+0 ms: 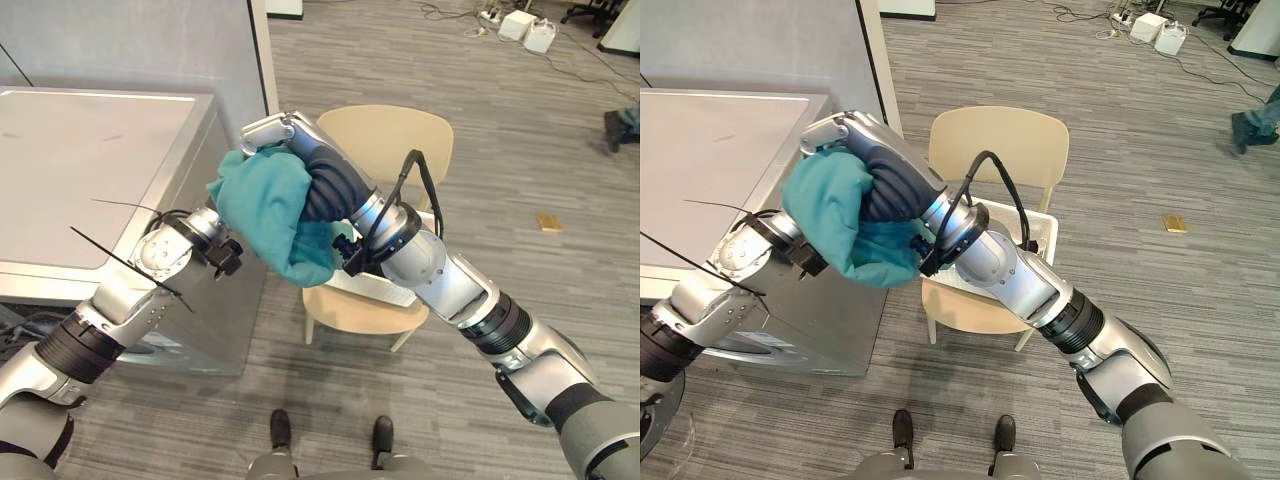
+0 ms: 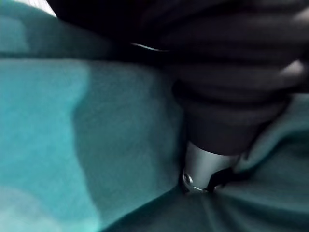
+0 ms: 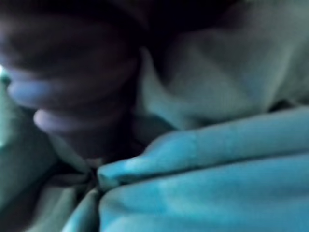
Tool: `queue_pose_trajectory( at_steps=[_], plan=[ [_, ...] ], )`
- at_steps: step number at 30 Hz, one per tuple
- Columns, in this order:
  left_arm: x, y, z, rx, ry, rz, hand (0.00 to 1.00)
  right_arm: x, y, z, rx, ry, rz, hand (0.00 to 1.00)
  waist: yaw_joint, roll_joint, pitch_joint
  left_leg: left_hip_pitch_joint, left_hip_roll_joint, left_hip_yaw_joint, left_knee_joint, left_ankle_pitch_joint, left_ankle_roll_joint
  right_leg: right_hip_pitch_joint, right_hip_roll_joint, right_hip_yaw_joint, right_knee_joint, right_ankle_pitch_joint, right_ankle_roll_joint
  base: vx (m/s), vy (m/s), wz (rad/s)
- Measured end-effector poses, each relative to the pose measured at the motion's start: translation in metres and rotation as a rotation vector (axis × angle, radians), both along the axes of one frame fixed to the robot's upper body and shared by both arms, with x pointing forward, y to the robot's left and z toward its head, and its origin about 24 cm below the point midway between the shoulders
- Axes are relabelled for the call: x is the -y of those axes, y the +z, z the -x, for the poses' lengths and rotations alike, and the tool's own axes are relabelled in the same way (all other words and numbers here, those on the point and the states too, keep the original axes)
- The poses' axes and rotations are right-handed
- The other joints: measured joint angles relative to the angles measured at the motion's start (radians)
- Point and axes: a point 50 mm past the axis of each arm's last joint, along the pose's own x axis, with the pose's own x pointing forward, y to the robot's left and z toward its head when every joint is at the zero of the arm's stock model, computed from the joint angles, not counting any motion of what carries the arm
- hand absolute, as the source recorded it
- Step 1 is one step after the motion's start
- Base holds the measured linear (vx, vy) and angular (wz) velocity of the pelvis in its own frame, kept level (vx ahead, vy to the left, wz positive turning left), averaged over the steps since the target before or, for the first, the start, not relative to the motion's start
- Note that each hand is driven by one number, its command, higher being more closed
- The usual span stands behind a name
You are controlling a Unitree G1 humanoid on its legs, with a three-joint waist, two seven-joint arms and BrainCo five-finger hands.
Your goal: Pick up the laundry basket with both hands and put the clothes into the washing machine.
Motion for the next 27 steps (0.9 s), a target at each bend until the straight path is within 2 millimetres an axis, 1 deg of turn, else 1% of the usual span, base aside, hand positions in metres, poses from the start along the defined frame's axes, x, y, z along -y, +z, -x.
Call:
queue_pose_trajectory(
  at_steps=[1, 7, 9, 12, 14, 18, 22, 23, 25, 26, 27],
  plan=[
    [0.001, -0.001, -0.001, 0.002, 0.004, 0.003, 1.00, 0.002, -0.002, -0.001, -0.011, -0.010, 0.000, 0.00, 0.000, 0.000, 0.000, 0.001, 0.000, 0.002, 0.000, 0.000, 0.000, 0.000, 0.000, 0.002, 0.000, 0.000, 0.000, 0.01, 0.007, -0.05],
    [-0.008, 0.004, -0.013, 0.048, 0.103, 0.073, 1.00, 0.014, -0.008, -0.007, -0.035, -0.084, -0.035, 0.00, 0.002, 0.000, 0.000, 0.011, 0.000, 0.021, -0.006, 0.000, 0.000, 0.002, 0.000, 0.016, 0.000, 0.000, 0.000, -0.01, 0.012, -0.06],
    [-0.009, 0.001, -0.016, 0.046, 0.133, 0.094, 1.00, 0.020, -0.010, -0.010, -0.054, -0.114, -0.068, 0.00, 0.004, -0.001, 0.001, 0.024, 0.001, 0.024, -0.006, -0.001, 0.000, 0.012, 0.001, 0.019, 0.000, -0.001, 0.000, 0.00, 0.009, -0.03],
    [-0.009, 0.000, -0.020, 0.048, 0.157, 0.128, 1.00, 0.022, -0.008, -0.011, -0.056, -0.129, -0.087, 0.00, 0.004, -0.001, 0.001, 0.028, 0.002, 0.033, -0.006, -0.001, 0.000, 0.012, 0.002, 0.027, -0.002, -0.002, -0.001, -0.01, 0.007, -0.09],
    [-0.010, 0.000, -0.022, 0.053, 0.178, 0.145, 1.00, 0.023, -0.011, -0.012, -0.059, -0.143, -0.086, 0.00, 0.005, -0.002, 0.000, 0.033, 0.003, 0.043, -0.006, -0.001, -0.001, 0.013, 0.003, 0.036, -0.003, -0.003, 0.000, 0.00, 0.004, -0.13],
    [-0.014, -0.006, -0.026, 0.044, 0.233, 0.187, 1.00, 0.034, -0.013, -0.016, -0.076, -0.198, -0.117, 0.00, 0.003, -0.004, -0.002, 0.040, 0.003, 0.049, -0.007, -0.001, -0.001, 0.015, 0.003, 0.043, -0.003, -0.003, 0.003, 0.00, 0.003, -0.06],
    [-0.024, -0.010, -0.026, 0.043, 0.308, 0.259, 1.00, 0.057, -0.008, -0.023, -0.069, -0.282, -0.169, 0.00, 0.001, -0.013, -0.007, 0.052, 0.006, 0.073, -0.007, -0.002, -0.002, 0.017, 0.007, 0.066, -0.013, 0.009, 0.006, 0.01, -0.001, -0.15],
    [-0.028, -0.008, -0.026, 0.057, 0.337, 0.279, 1.00, 0.069, -0.007, -0.026, -0.074, -0.330, -0.191, 0.00, 0.000, -0.017, -0.010, 0.056, 0.008, 0.074, -0.007, -0.003, -0.003, 0.025, 0.010, 0.068, -0.023, 0.014, 0.006, 0.01, -0.009, -0.10],
    [-0.032, -0.007, -0.025, 0.072, 0.367, 0.325, 1.00, 0.086, -0.011, -0.028, -0.096, -0.390, -0.230, 0.00, 0.000, -0.020, -0.017, 0.065, 0.011, 0.074, -0.007, -0.003, -0.004, 0.035, 0.014, 0.068, -0.028, 0.015, 0.006, 0.01, -0.015, -0.04],
    [-0.036, -0.012, -0.021, 0.077, 0.423, 0.389, 1.00, 0.099, -0.015, -0.027, -0.108, -0.446, -0.266, 0.00, -0.001, -0.022, -0.029, 0.072, 0.012, 0.074, -0.007, -0.005, -0.006, 0.044, 0.016, 0.069, -0.033, 0.016, 0.006, 0.02, -0.020, -0.05],
    [-0.042, -0.023, -0.013, 0.071, 0.490, 0.442, 1.00, 0.114, -0.019, -0.025, -0.097, -0.521, -0.282, 0.00, -0.002, -0.021, -0.038, 0.081, 0.014, 0.074, -0.007, -0.008, -0.010, 0.052, 0.017, 0.070, -0.036, 0.015, 0.006, 0.02, -0.017, -0.07]
  ],
)
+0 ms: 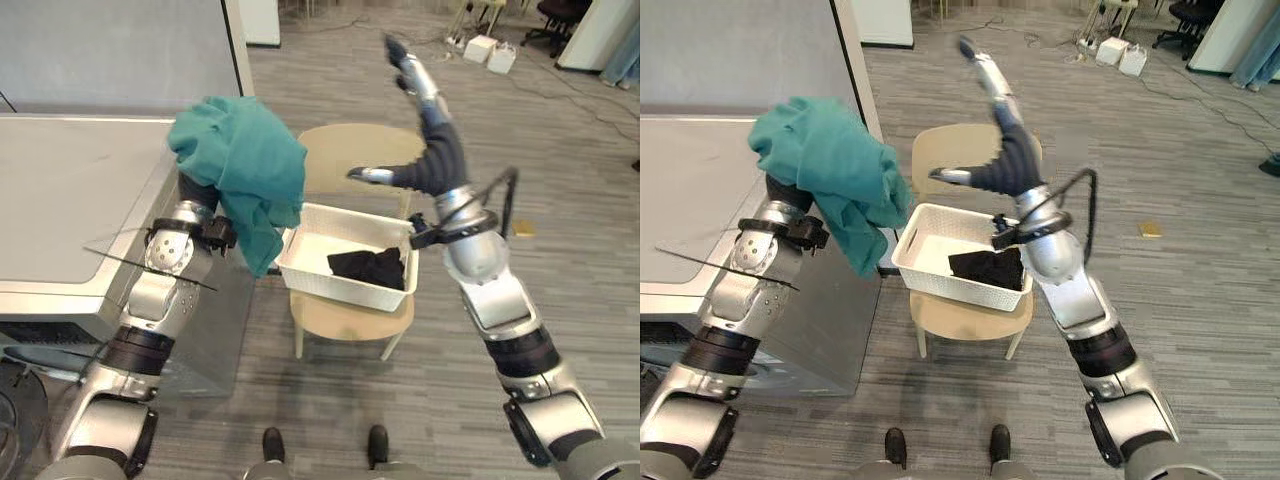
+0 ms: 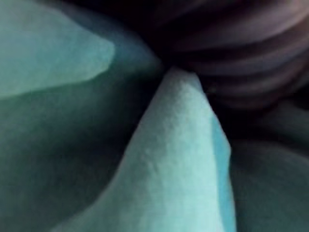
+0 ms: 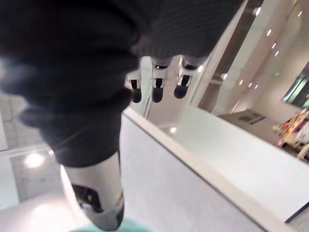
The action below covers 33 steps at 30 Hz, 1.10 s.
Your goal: Pick up the laundry basket with both hands and put the clothes into the washing machine.
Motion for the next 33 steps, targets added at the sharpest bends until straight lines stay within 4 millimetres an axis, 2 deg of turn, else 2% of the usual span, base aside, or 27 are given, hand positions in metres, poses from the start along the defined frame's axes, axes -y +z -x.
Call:
queue_pose_trajectory(
  at_steps=[2, 3, 4, 6, 10, 13, 14, 16, 17, 18, 19, 20, 21, 22, 23, 24, 25, 26, 27, 28, 29, 31, 32, 33],
  plan=[
    [-0.007, -0.017, 0.010, -0.035, 0.064, 0.024, 1.00, 0.023, -0.005, 0.001, 0.009, -0.141, -0.008, 0.00, -0.001, 0.000, -0.011, 0.007, 0.003, 0.006, 0.000, -0.003, -0.004, 0.000, 0.004, 0.008, 0.000, -0.001, 0.000, 0.01, -0.012, -0.13],
    [-0.015, -0.032, 0.019, -0.077, 0.119, 0.025, 1.00, 0.049, -0.011, 0.003, -0.004, -0.278, -0.044, 0.00, -0.001, 0.001, -0.013, 0.014, 0.007, 0.013, 0.000, -0.006, -0.008, 0.005, 0.008, 0.016, 0.000, -0.002, -0.002, -0.01, -0.015, -0.17],
    [-0.019, -0.037, 0.023, -0.092, 0.144, 0.032, 1.00, 0.060, -0.016, 0.005, -0.017, -0.337, -0.062, 0.00, -0.001, 0.001, -0.015, 0.015, 0.009, 0.015, 0.000, -0.007, -0.009, 0.004, 0.010, 0.020, -0.001, -0.004, -0.005, -0.02, -0.019, -0.17],
    [-0.042, -0.046, 0.045, -0.100, 0.272, 0.069, 1.00, 0.104, -0.039, 0.017, -0.101, -0.548, -0.134, 0.00, -0.003, 0.001, -0.024, 0.022, 0.017, 0.022, 0.002, -0.013, -0.017, 0.008, 0.017, 0.024, -0.001, -0.004, -0.006, -0.02, -0.022, -0.10],
    [-0.070, -0.042, 0.080, -0.043, 0.471, 0.101, 1.00, 0.160, -0.078, 0.044, -0.242, -0.843, -0.197, 0.00, -0.005, 0.021, -0.041, 0.028, 0.021, 0.011, 0.008, -0.016, -0.021, 0.023, 0.020, 0.016, -0.004, -0.006, -0.008, -0.01, -0.008, 0.06],
    [-0.080, -0.028, 0.103, 0.038, 0.567, 0.062, 1.00, 0.208, -0.111, 0.075, -0.389, -1.134, -0.190, 0.00, -0.007, 0.039, -0.038, -0.043, 0.024, -0.060, 0.087, -0.031, -0.014, 0.029, 0.013, -0.045, -0.003, -0.007, -0.011, -0.04, -0.002, 0.56],
    [-0.081, -0.027, 0.106, 0.048, 0.582, 0.054, 1.00, 0.216, -0.117, 0.081, -0.417, -1.176, -0.193, 0.00, -0.007, 0.042, -0.035, -0.059, 0.027, -0.066, 0.112, -0.037, -0.012, 0.031, 0.014, -0.060, 0.000, -0.008, -0.013, -0.07, -0.003, 0.59],
    [-0.084, -0.026, 0.116, 0.068, 0.623, 0.064, 1.00, 0.237, -0.135, 0.098, -0.507, -1.293, -0.200, 0.00, -0.007, 0.075, -0.015, -0.101, 0.056, -0.094, 0.184, -0.057, -0.006, 0.026, 0.030, -0.087, 0.045, -0.024, -0.029, -0.11, -0.043, 0.49],
    [-0.085, -0.029, 0.124, 0.072, 0.651, 0.079, 1.00, 0.250, -0.151, 0.113, -0.587, -1.369, -0.216, 0.00, -0.007, 0.094, -0.005, -0.117, 0.078, -0.106, 0.187, -0.088, -0.003, 0.002, 0.053, -0.092, 0.100, -0.040, -0.052, -0.14, -0.086, 0.54],
    [-0.087, -0.033, 0.129, 0.064, 0.672, 0.094, 1.00, 0.260, -0.167, 0.128, -0.664, -1.431, -0.246, 0.00, -0.006, 0.078, -0.008, -0.118, 0.089, -0.044, 0.189, -0.138, 0.022, -0.001, 0.046, -0.109, 0.109, -0.054, -0.057, -0.17, -0.072, 0.67],
    [-0.088, -0.040, 0.136, 0.040, 0.695, 0.104, 1.00, 0.272, -0.191, 0.152, -0.776, -1.520, -0.302, 0.00, -0.008, 0.038, 0.014, -0.151, 0.107, 0.019, 0.359, -0.190, 0.115, -0.004, 0.007, -0.131, 0.111, -0.070, -0.075, -0.13, -0.050, 0.43],
    [-0.088, -0.049, 0.143, -0.002, 0.705, 0.107, 1.00, 0.277, -0.208, 0.168, -0.861, -1.573, -0.346, 0.00, -0.004, 0.040, 0.017, -0.165, 0.126, 0.051, 0.546, -0.225, 0.142, 0.001, -0.005, -0.128, 0.120, -0.063, -0.089, -0.14, -0.049, 0.25],
    [-0.086, -0.063, 0.151, -0.060, 0.716, 0.122, 1.00, 0.280, -0.227, 0.193, -0.952, -1.636, -0.396, 0.00, -0.007, 0.048, 0.023, -0.147, 0.143, 0.065, 0.747, -0.275, 0.138, 0.021, -0.009, -0.130, 0.116, -0.061, -0.091, -0.11, -0.041, 0.03],
    [-0.084, -0.068, 0.153, -0.079, 0.712, 0.134, 1.00, 0.280, -0.239, 0.209, -1.009, -1.664, -0.425, 0.00, -0.009, 0.059, 0.020, -0.126, 0.147, 0.064, 0.810, -0.295, 0.120, 0.030, -0.009, -0.135, 0.112, -0.060, -0.092, -0.08, 0.015, 0.17],
    [-0.080, -0.075, 0.157, -0.105, 0.706, 0.152, 1.00, 0.277, -0.264, 0.238, -1.141, -1.704, -0.500, 0.00, -0.017, 0.078, 0.010, -0.073, 0.149, 0.063, 0.865, -0.325, 0.092, 0.038, -0.004, -0.147, 0.106, -0.059, -0.093, -0.09, 0.080, 0.33],
    [-0.079, -0.080, 0.161, -0.126, 0.704, 0.155, 1.00, 0.265, -0.292, 0.267, -1.277, -1.712, -0.618, 0.00, -0.033, 0.091, 0.002, -0.025, 0.148, 0.054, 0.865, -0.343, 0.062, 0.028, 0.002, -0.169, 0.101, -0.053, -0.094, -0.09, 0.099, 0.39],
    [-0.078, -0.082, 0.161, -0.132, 0.697, 0.156, 1.00, 0.255, -0.306, 0.279, -1.344, -1.708, -0.693, 0.00, -0.043, 0.095, 0.000, -0.002, 0.147, 0.051, 0.844, -0.350, 0.048, 0.020, 0.004, -0.178, 0.100, -0.044, -0.098, -0.10, 0.122, 0.44],
    [-0.075, -0.084, 0.160, -0.140, 0.685, 0.168, 1.00, 0.230, -0.332, 0.299, -1.451, -1.677, -0.860, 0.00, -0.059, 0.102, -0.004, 0.044, 0.139, 0.050, 0.754, -0.364, 0.028, -0.002, 0.009, -0.197, 0.095, -0.019, -0.097, -0.10, 0.148, 0.39],
    [-0.070, -0.085, 0.156, -0.144, 0.666, 0.190, 1.00, 0.202, -0.351, 0.310, -1.536, -1.627, -0.985, 0.00, -0.064, 0.117, -0.012, 0.082, 0.116, 0.067, 0.616, -0.424, -0.024, -0.035, 0.010, -0.211, 0.094, 0.018, -0.085, -0.12, 0.163, 0.30],
    [-0.068, -0.086, 0.153, -0.145, 0.659, 0.202, 1.00, 0.186, -0.360, 0.314, -1.580, -1.595, -1.031, 0.00, -0.065, 0.110, -0.009, 0.091, 0.103, 0.082, 0.562, -0.441, -0.023, -0.055, 0.006, -0.214, 0.098, 0.034, -0.078, -0.18, 0.183, 0.16],
    [-0.064, -0.085, 0.149, -0.136, 0.642, 0.221, 1.00, 0.156, -0.375, 0.314, -1.661, -1.510, -1.110, 0.00, -0.073, 0.089, 0.005, 0.108, 0.076, 0.098, 0.477, -0.461, -0.026, -0.089, -0.013, -0.219, 0.118, 0.050, -0.075, -0.19, 0.154, 0.12],
    [-0.057, -0.084, 0.142, -0.139, 0.601, 0.230, 1.00, 0.123, -0.388, 0.307, -1.752, -1.376, -1.155, 0.00, -0.086, 0.061, 0.029, 0.132, 0.036, 0.112, 0.399, -0.482, -0.016, -0.130, -0.046, -0.219, 0.179, 0.053, -0.068, -0.34, 0.163, 0.11],
    [-0.056, -0.084, 0.141, -0.144, 0.597, 0.230, 1.00, 0.116, -0.391, 0.300, -1.788, -1.303, -1.139, 0.00, -0.085, 0.046, 0.055, 0.140, 0.017, 0.123, 0.419, -0.491, 0.000, -0.145, -0.076, -0.196, 0.232, 0.041, -0.051, -0.35, 0.106, -0.09],
    [-0.056, -0.084, 0.141, -0.145, 0.594, 0.229, 1.00, 0.116, -0.391, 0.298, -1.787, -1.283, -1.128, 0.00, -0.085, 0.041, 0.062, 0.140, 0.015, 0.129, 0.441, -0.499, 0.012, -0.147, -0.085, -0.188, 0.253, 0.031, -0.036, -0.43, 0.031, -0.24]
  ],
)
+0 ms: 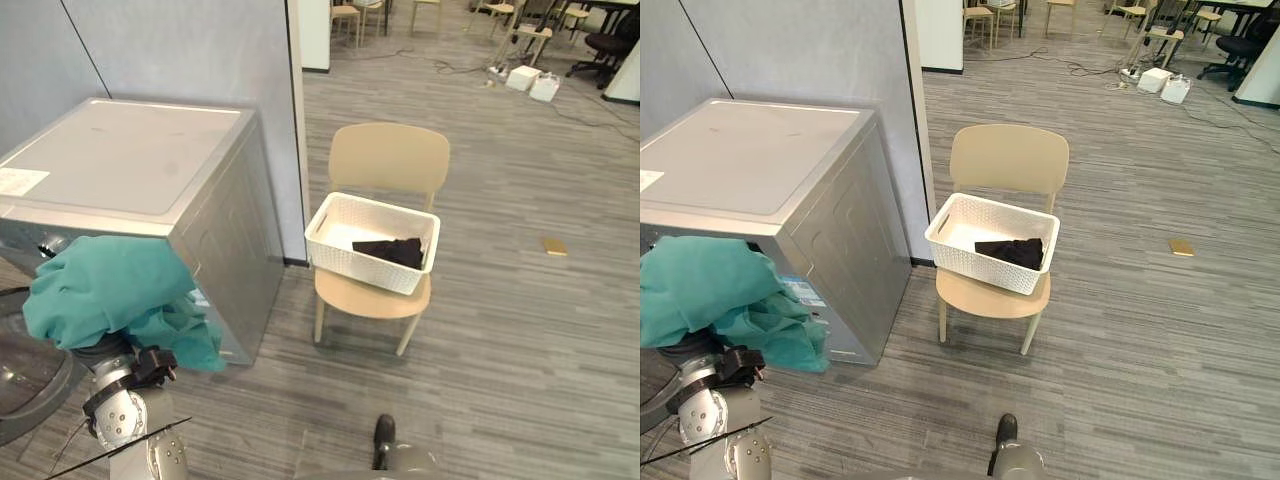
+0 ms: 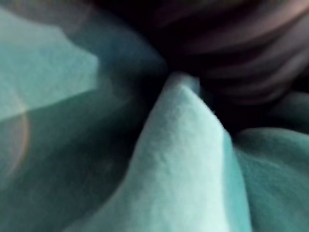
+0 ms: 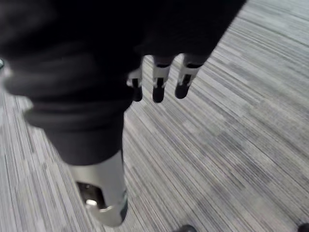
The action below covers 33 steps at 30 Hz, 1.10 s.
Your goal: Pick up the laundry basket with both hands and put the clothes into the washing machine.
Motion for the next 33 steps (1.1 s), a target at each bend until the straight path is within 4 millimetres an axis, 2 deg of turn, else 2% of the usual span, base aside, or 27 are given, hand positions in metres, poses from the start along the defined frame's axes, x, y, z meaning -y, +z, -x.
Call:
queue_pose_trajectory(
  at_steps=[1, 3, 4, 5, 6, 7, 8, 9, 10, 11, 12, 13, 16, 17, 18, 19, 20, 22, 24, 25, 26, 29, 30, 31, 33],
  plan=[
    [0.000, 0.001, 0.000, 0.005, -0.002, -0.005, 1.00, -0.001, 0.000, -0.007, 0.021, 0.045, 0.001, 0.00, 0.007, 0.001, 0.000, -0.007, 0.011, 0.019, 0.035, -0.013, 0.024, -0.020, -0.007, 0.018, 0.062, -0.039, 0.021, -0.26, -0.012, -0.28],
    [0.000, 0.006, 0.001, 0.022, 0.001, -0.013, 1.00, -0.006, -0.001, -0.020, 0.044, 0.133, -0.015, 0.00, 0.032, 0.008, 0.001, -0.021, 0.024, 0.037, 0.051, -0.012, 0.039, -0.097, -0.038, 0.018, 0.432, -0.200, -0.027, -0.25, -0.075, -0.22],
    [-0.001, 0.007, 0.002, 0.028, 0.008, -0.016, 1.00, -0.008, -0.001, -0.027, 0.059, 0.170, -0.022, 0.00, 0.042, 0.009, 0.001, -0.038, 0.025, 0.023, 0.051, 0.001, 0.033, -0.090, -0.039, 0.041, 0.567, -0.294, -0.009, -0.14, -0.143, 0.01],
    [-0.002, 0.007, 0.002, 0.028, 0.014, -0.016, 1.00, -0.009, -0.001, -0.032, 0.068, 0.183, -0.023, 0.00, 0.047, 0.007, 0.001, -0.048, 0.025, 0.018, 0.052, 0.013, 0.025, -0.079, -0.036, 0.061, 0.605, -0.330, 0.008, -0.10, -0.196, 0.20],
    [-0.004, 0.007, 0.004, 0.026, 0.029, -0.013, 1.00, -0.010, -0.001, -0.041, 0.090, 0.204, -0.018, 0.00, 0.055, 0.003, 0.000, -0.071, 0.020, 0.001, 0.054, 0.029, 0.020, -0.043, -0.028, 0.106, 0.619, -0.400, 0.047, -0.05, -0.160, 0.32],
    [-0.004, 0.006, 0.004, 0.025, 0.035, -0.008, 1.00, -0.010, 0.000, -0.046, 0.103, 0.215, -0.014, 0.00, 0.059, 0.001, 0.000, -0.097, 0.018, -0.019, 0.063, 0.036, 0.015, -0.011, -0.018, 0.143, 0.587, -0.449, 0.070, -0.06, -0.223, 0.57],
    [-0.004, 0.005, 0.004, 0.022, 0.040, 0.000, 1.00, -0.010, 0.000, -0.053, 0.118, 0.234, -0.011, 0.00, 0.067, -0.017, -0.008, -0.131, 0.014, -0.051, 0.074, 0.050, 0.005, 0.022, 0.008, 0.180, 0.495, -0.496, 0.070, -0.04, -0.194, 0.53],
    [-0.003, 0.003, 0.005, 0.017, 0.042, 0.012, 1.00, -0.009, 0.001, -0.057, 0.124, 0.254, -0.005, 0.00, 0.080, -0.009, -0.010, -0.151, 0.015, -0.062, 0.070, 0.061, 0.002, 0.034, 0.025, 0.184, 0.441, -0.506, 0.054, -0.07, -0.201, 0.41],
    [0.000, -0.001, 0.005, 0.008, 0.043, 0.036, 1.00, -0.006, 0.003, -0.067, 0.139, 0.300, 0.010, 0.00, 0.113, 0.019, -0.025, -0.190, 0.023, -0.080, 0.035, 0.092, 0.007, 0.038, 0.062, 0.179, 0.344, -0.487, 0.023, -0.08, -0.147, 0.36],
    [-0.001, -0.001, 0.006, 0.013, 0.049, 0.036, 1.00, -0.001, 0.007, -0.076, 0.157, 0.341, 0.034, 0.00, 0.132, 0.035, -0.028, -0.205, 0.019, -0.096, -0.019, 0.143, 0.024, 0.035, 0.067, 0.151, 0.299, -0.464, 0.013, -0.09, -0.130, 0.44],
    [-0.001, 0.000, 0.006, 0.015, 0.048, 0.038, 1.00, 0.000, 0.008, -0.080, 0.165, 0.357, 0.041, 0.00, 0.139, 0.036, -0.028, -0.207, 0.015, -0.107, -0.040, 0.166, 0.018, 0.035, 0.065, 0.136, 0.292, -0.461, 0.007, -0.07, -0.145, 0.79],
    [-0.001, 0.000, 0.007, 0.024, 0.049, 0.043, 1.00, 0.003, 0.011, -0.088, 0.175, 0.395, 0.057, 0.00, 0.145, 0.038, -0.027, -0.221, 0.011, -0.143, -0.063, 0.196, -0.005, 0.036, 0.059, 0.093, 0.296, -0.459, 0.003, -0.07, -0.162, 0.90],
    [-0.003, 0.000, 0.009, 0.031, 0.054, 0.060, 1.00, 0.006, 0.016, -0.107, 0.214, 0.442, 0.083, 0.00, 0.146, 0.032, -0.022, -0.274, 0.009, -0.181, -0.063, 0.254, -0.014, 0.046, 0.037, -0.006, 0.304, -0.455, -0.004, -0.09, -0.123, 1.08],
    [-0.003, 0.000, 0.009, 0.033, 0.053, 0.061, 1.00, 0.007, 0.019, -0.115, 0.238, 0.447, 0.096, 0.00, 0.146, 0.025, -0.014, -0.281, 0.004, -0.178, -0.074, 0.286, -0.003, 0.057, 0.027, -0.038, 0.300, -0.453, -0.009, -0.11, -0.041, 1.03],
    [-0.002, 0.000, 0.008, 0.034, 0.049, 0.062, 1.00, 0.007, 0.023, -0.125, 0.270, 0.453, 0.112, 0.00, 0.146, 0.013, -0.002, -0.280, -0.002, -0.164, -0.109, 0.323, 0.027, 0.078, 0.010, -0.083, 0.279, -0.448, -0.020, -0.13, -0.008, 1.26],
    [-0.001, 0.000, 0.007, 0.038, 0.041, 0.063, 1.00, 0.007, 0.026, -0.130, 0.293, 0.468, 0.127, 0.00, 0.144, 0.003, 0.007, -0.283, 0.009, -0.110, -0.103, 0.301, 0.068, 0.095, -0.004, -0.139, 0.264, -0.441, -0.031, -0.10, 0.034, 1.31],
    [0.000, 0.001, 0.006, 0.042, 0.036, 0.066, 1.00, 0.008, 0.029, -0.133, 0.305, 0.477, 0.139, 0.00, 0.143, 0.009, 0.011, -0.293, 0.019, -0.084, -0.071, 0.284, 0.091, 0.107, -0.017, -0.180, 0.262, -0.440, -0.033, -0.06, 0.064, 1.08],
    [0.001, 0.000, 0.006, 0.040, 0.030, 0.067, 1.00, 0.010, 0.029, -0.132, 0.303, 0.479, 0.145, 0.00, 0.140, -0.006, 0.023, -0.310, 0.025, -0.080, -0.011, 0.266, 0.108, 0.123, -0.044, -0.221, 0.263, -0.440, -0.033, -0.04, 0.099, 0.98],
    [0.002, 0.000, 0.006, 0.040, 0.023, 0.067, 1.00, 0.011, 0.025, -0.122, 0.270, 0.472, 0.133, 0.00, 0.140, 0.008, 0.025, -0.310, 0.038, -0.093, 0.032, 0.245, 0.109, 0.153, -0.074, -0.290, 0.248, -0.445, -0.013, -0.04, 0.163, 1.10],
    [0.002, 0.000, 0.006, 0.044, 0.027, 0.066, 1.00, 0.013, 0.022, -0.118, 0.247, 0.468, 0.124, 0.00, 0.139, 0.037, 0.025, -0.319, 0.025, -0.087, 0.002, 0.221, 0.085, 0.168, -0.079, -0.307, 0.243, -0.454, 0.025, -0.06, 0.236, 0.85],
    [0.001, -0.001, 0.007, 0.039, 0.032, 0.070, 1.00, 0.007, 0.016, -0.111, 0.219, 0.462, 0.087, 0.00, 0.142, 0.030, 0.027, -0.325, 0.000, -0.077, -0.034, 0.217, 0.084, 0.167, -0.078, -0.304, 0.216, -0.447, 0.047, -0.03, 0.232, 0.80],
    [0.001, -0.002, 0.006, 0.042, 0.028, 0.085, 1.00, -0.002, 0.006, -0.097, 0.168, 0.429, 0.029, 0.00, 0.135, 0.042, 0.033, -0.334, -0.033, -0.033, -0.103, 0.236, 0.085, 0.176, -0.072, -0.293, 0.106, -0.411, 0.061, 0.13, 0.187, 1.03],
    [0.000, -0.003, 0.007, 0.043, 0.031, 0.094, 1.00, -0.002, 0.004, -0.092, 0.156, 0.407, 0.020, 0.00, 0.135, 0.048, 0.042, -0.338, -0.058, -0.035, -0.101, 0.269, 0.106, 0.186, -0.078, -0.278, 0.099, -0.383, 0.072, 0.10, 0.140, 0.66],
    [-0.001, -0.005, 0.008, 0.039, 0.034, 0.100, 1.00, -0.002, 0.003, -0.090, 0.148, 0.402, 0.013, 0.00, 0.135, 0.047, 0.042, -0.337, -0.075, -0.039, -0.096, 0.263, 0.114, 0.192, -0.092, -0.271, 0.103, -0.374, 0.080, 0.14, 0.209, 0.75],
    [-0.004, -0.012, 0.009, 0.011, 0.050, 0.109, 1.00, -0.003, 0.002, -0.091, 0.148, 0.401, 0.007, 0.00, 0.137, 0.033, 0.051, -0.307, -0.146, -0.057, -0.072, 0.214, 0.151, 0.217, -0.166, -0.252, 0.172, -0.379, 0.095, 0.20, 0.210, 0.52]
  ],
)
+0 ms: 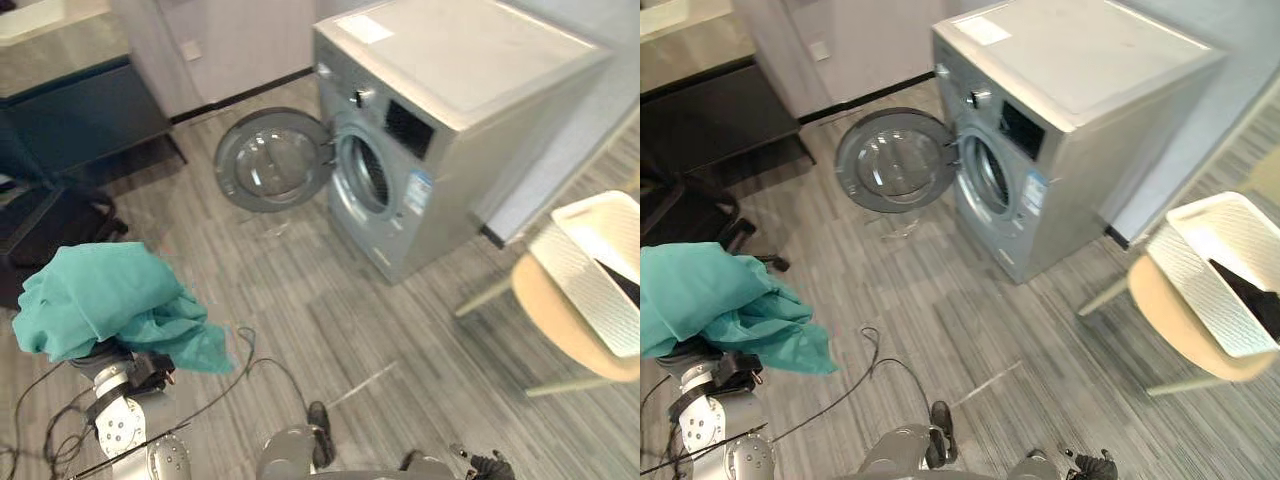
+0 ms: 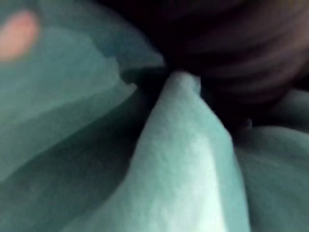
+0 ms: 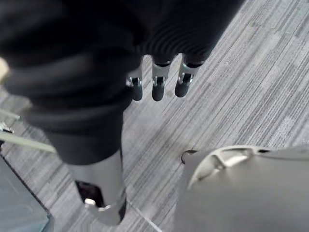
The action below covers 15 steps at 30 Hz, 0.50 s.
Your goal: Pick up the laundry basket with both hands and put the clothes into the washing machine.
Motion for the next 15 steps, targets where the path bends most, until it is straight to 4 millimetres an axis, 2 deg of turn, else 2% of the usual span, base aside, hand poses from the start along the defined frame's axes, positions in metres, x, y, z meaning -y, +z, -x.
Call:
queue_pose_trajectory(
  at_steps=[1, 2, 3, 4, 5, 6, 7, 8, 9, 11, 12, 13, 14, 15],
  plan=[
    [0.000, -0.002, 0.001, -0.010, 0.001, 0.003, 1.00, 0.000, 0.001, -0.003, 0.008, 0.003, 0.001, 0.00, 0.001, -0.003, 0.002, 0.012, -0.015, -0.001, 0.004, -0.015, 0.003, -0.003, -0.023, 0.005, 0.035, -0.006, -0.008, 0.26, 0.207, 0.16],
    [0.000, -0.005, 0.002, -0.027, -0.003, 0.005, 1.00, 0.000, 0.003, -0.013, 0.036, 0.020, 0.006, 0.00, 0.000, -0.004, 0.009, 0.047, -0.041, -0.004, 0.011, -0.050, 0.017, -0.054, -0.079, 0.059, 0.204, -0.020, -0.125, 0.21, 0.159, 0.02],
    [0.001, -0.006, 0.002, -0.030, -0.011, 0.006, 1.00, -0.002, 0.004, -0.016, 0.045, 0.032, 0.008, 0.00, -0.003, -0.003, 0.014, 0.063, -0.046, -0.008, 0.011, -0.063, 0.026, -0.088, -0.089, 0.102, 0.285, -0.015, -0.173, 0.25, 0.172, 0.15],
    [0.005, -0.008, 0.002, -0.040, -0.030, 0.009, 1.00, -0.008, 0.005, -0.021, 0.057, 0.068, 0.001, 0.00, -0.019, 0.000, 0.021, 0.094, -0.046, -0.029, 0.009, -0.078, 0.035, -0.148, -0.060, 0.198, 0.434, -0.031, -0.176, 0.17, 0.088, 0.25],
    [0.007, -0.009, 0.002, -0.046, -0.038, 0.009, 1.00, -0.011, 0.006, -0.026, 0.074, 0.080, -0.001, 0.00, -0.030, -0.002, 0.023, 0.109, -0.047, -0.041, 0.002, -0.080, 0.039, -0.176, -0.032, 0.240, 0.483, -0.046, -0.154, 0.24, 0.065, 0.43],
    [0.010, -0.010, 0.001, -0.056, -0.059, 0.012, 1.00, -0.017, 0.008, -0.033, 0.099, 0.113, -0.001, 0.00, -0.050, -0.005, 0.028, 0.138, -0.047, -0.059, -0.024, -0.077, 0.044, -0.222, 0.038, 0.299, 0.520, -0.071, -0.115, 0.25, 0.024, 0.43],
    [0.013, -0.011, 0.000, -0.060, -0.081, 0.012, 1.00, -0.023, 0.008, -0.036, 0.112, 0.134, -0.012, 0.00, -0.057, -0.007, 0.029, 0.155, -0.048, -0.071, -0.040, -0.068, 0.031, -0.252, 0.086, 0.327, 0.503, -0.086, -0.098, 0.32, 0.000, 0.47],
    [0.020, -0.011, -0.005, -0.053, -0.124, 0.016, 1.00, -0.029, 0.008, -0.039, 0.123, 0.153, -0.025, 0.00, -0.063, -0.022, 0.032, 0.183, -0.053, -0.082, -0.061, -0.064, 0.024, -0.286, 0.140, 0.346, 0.449, -0.098, -0.088, 0.33, -0.029, 0.45],
    [0.028, -0.015, -0.013, -0.056, -0.167, 0.033, 1.00, -0.030, 0.009, -0.041, 0.133, 0.155, -0.028, 0.00, -0.064, -0.025, 0.031, 0.206, -0.059, -0.100, -0.077, -0.064, 0.021, -0.322, 0.179, 0.351, 0.377, -0.098, -0.088, 0.30, -0.044, 0.44],
    [0.042, -0.019, -0.027, -0.055, -0.230, 0.062, 1.00, -0.028, 0.013, -0.047, 0.161, 0.156, -0.014, 0.00, -0.080, -0.016, 0.036, 0.226, -0.060, -0.139, -0.085, -0.071, 0.008, -0.372, 0.205, 0.351, 0.262, -0.088, -0.095, 0.29, -0.058, 0.62],
    [0.046, -0.019, -0.031, -0.053, -0.249, 0.069, 1.00, -0.027, 0.014, -0.048, 0.167, 0.158, -0.010, 0.00, -0.084, -0.016, 0.035, 0.233, -0.059, -0.151, -0.085, -0.075, 0.002, -0.385, 0.206, 0.353, 0.216, -0.071, -0.104, 0.40, -0.099, 0.81],
    [0.053, -0.016, -0.038, -0.038, -0.286, 0.072, 1.00, -0.027, 0.014, -0.048, 0.168, 0.160, -0.010, 0.00, -0.084, -0.017, 0.035, 0.262, -0.053, -0.172, -0.079, -0.098, -0.037, -0.396, 0.207, 0.379, 0.082, 0.005, -0.113, 0.35, -0.099, 0.57],
    [0.054, -0.016, -0.039, -0.037, -0.292, 0.072, 1.00, -0.027, 0.014, -0.048, 0.167, 0.162, -0.011, 0.00, -0.084, -0.019, 0.034, 0.275, -0.049, -0.175, -0.072, -0.107, -0.053, -0.390, 0.207, 0.383, 0.042, 0.038, -0.113, 0.45, -0.161, 0.57],
    [0.056, -0.018, -0.040, -0.042, -0.302, 0.075, 1.00, -0.028, 0.013, -0.046, 0.158, 0.164, -0.014, 0.00, -0.083, -0.021, 0.033, 0.302, -0.043, -0.179, -0.067, -0.121, -0.076, -0.370, 0.203, 0.380, 0.023, 0.109, -0.120, 0.44, -0.201, 0.40]
  ],
)
